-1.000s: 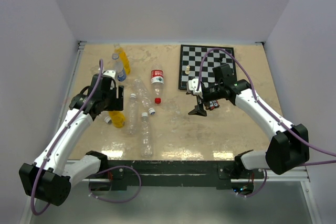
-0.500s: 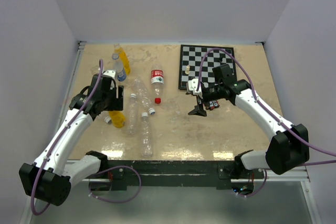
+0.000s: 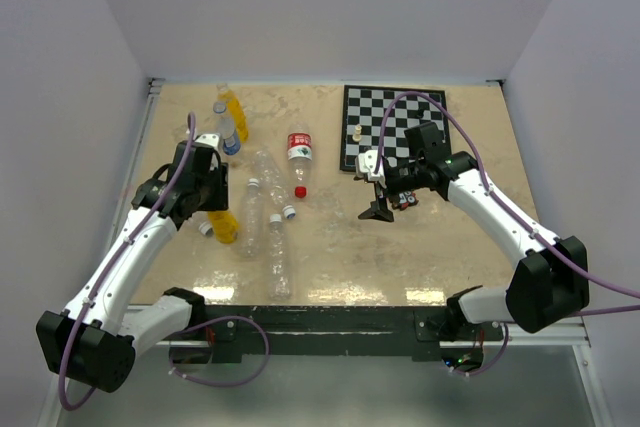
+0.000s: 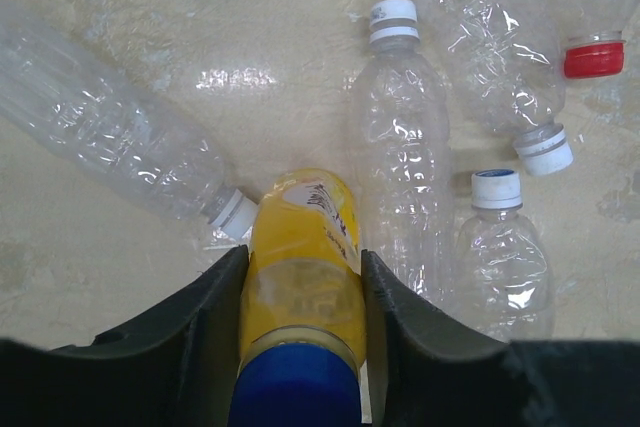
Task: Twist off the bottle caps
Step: Pick up the plastic bottle at the center of the board.
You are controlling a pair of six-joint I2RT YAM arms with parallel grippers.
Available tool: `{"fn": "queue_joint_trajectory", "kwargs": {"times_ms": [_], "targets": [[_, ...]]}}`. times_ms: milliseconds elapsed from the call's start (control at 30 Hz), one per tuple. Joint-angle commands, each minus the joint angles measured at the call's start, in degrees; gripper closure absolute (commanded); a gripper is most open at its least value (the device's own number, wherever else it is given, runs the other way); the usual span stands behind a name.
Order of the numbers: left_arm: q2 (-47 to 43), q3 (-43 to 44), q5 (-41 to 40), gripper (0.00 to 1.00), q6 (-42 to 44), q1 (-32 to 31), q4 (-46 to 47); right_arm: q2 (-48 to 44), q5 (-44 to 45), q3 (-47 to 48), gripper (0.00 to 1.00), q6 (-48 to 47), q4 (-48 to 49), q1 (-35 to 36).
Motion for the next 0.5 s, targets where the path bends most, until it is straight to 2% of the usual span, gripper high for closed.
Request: {"fn": "queue_joint_trajectory", "kwargs": {"times_ms": [0,133,233,467], "targets": [[-0.6,-0.3,-0.7,0.67,-0.4,-0.3,0.5,-0.5,-0.9,-0.4,0.02,-0.8,-0.1,0.2],[-1.0,0.3,-1.0,0.82,-0.6,-0.3,0.3,-0.5,-0.9,-0.4,0.02,-0.8,-0.1,0.2],[-1.0,1.4,-1.5,0.88,-0.4,-0.3,-0.7,-0.4,-0.9,-0.4,0.02,-0.9,0.0,0.2],[-1.8,6.1,-1.5,0.97,0.5,-0.3,-1.6,-0.3,-1.0,-0.4,0.02,-0.9,0.0,0.2]]}}
